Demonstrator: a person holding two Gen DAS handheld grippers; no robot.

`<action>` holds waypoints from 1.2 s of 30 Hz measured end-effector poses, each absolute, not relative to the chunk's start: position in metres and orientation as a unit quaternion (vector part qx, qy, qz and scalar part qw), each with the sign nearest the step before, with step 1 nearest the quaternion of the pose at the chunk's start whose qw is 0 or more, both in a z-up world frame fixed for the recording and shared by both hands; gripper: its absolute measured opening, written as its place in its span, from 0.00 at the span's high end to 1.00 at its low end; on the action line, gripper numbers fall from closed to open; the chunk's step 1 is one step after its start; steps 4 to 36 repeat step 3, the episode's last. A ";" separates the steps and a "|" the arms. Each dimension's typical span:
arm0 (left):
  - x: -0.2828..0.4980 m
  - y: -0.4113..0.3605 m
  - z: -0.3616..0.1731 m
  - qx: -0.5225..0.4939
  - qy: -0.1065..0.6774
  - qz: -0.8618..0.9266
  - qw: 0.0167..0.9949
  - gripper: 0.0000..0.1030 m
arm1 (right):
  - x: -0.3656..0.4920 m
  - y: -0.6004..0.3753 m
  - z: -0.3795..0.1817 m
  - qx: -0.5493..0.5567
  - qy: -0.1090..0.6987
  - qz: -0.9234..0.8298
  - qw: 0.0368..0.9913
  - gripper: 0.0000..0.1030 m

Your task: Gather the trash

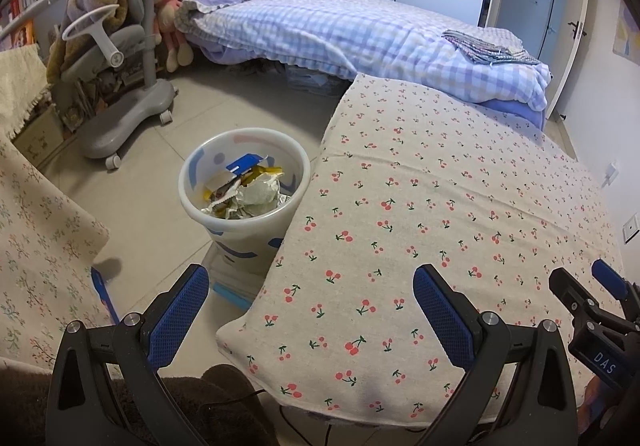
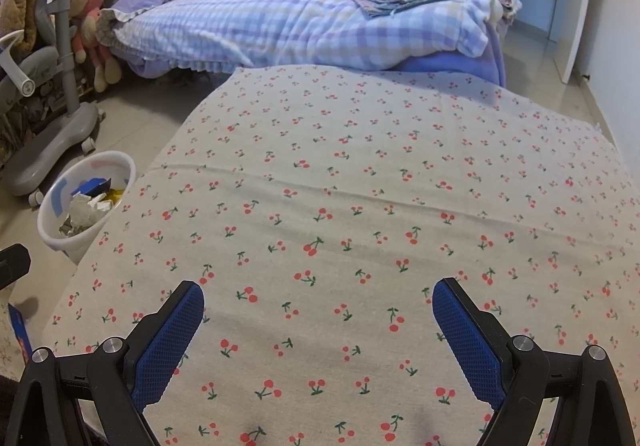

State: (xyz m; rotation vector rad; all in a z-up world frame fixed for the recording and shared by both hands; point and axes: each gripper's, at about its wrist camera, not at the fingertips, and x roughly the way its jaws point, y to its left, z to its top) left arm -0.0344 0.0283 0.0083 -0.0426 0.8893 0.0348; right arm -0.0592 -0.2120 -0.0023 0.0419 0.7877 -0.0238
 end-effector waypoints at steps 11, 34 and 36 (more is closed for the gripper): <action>-0.027 0.031 0.008 -0.027 0.440 0.015 0.898 0.00 | -0.057 -0.213 -0.004 0.025 0.390 -0.007 0.920 0.07; -0.027 0.031 0.008 -0.027 0.440 0.015 0.898 0.00 | -0.057 -0.213 -0.004 0.025 0.390 -0.007 0.920 0.07; -0.027 0.031 0.008 -0.027 0.440 0.015 0.898 0.00 | -0.057 -0.213 -0.004 0.025 0.390 -0.007 0.920 0.07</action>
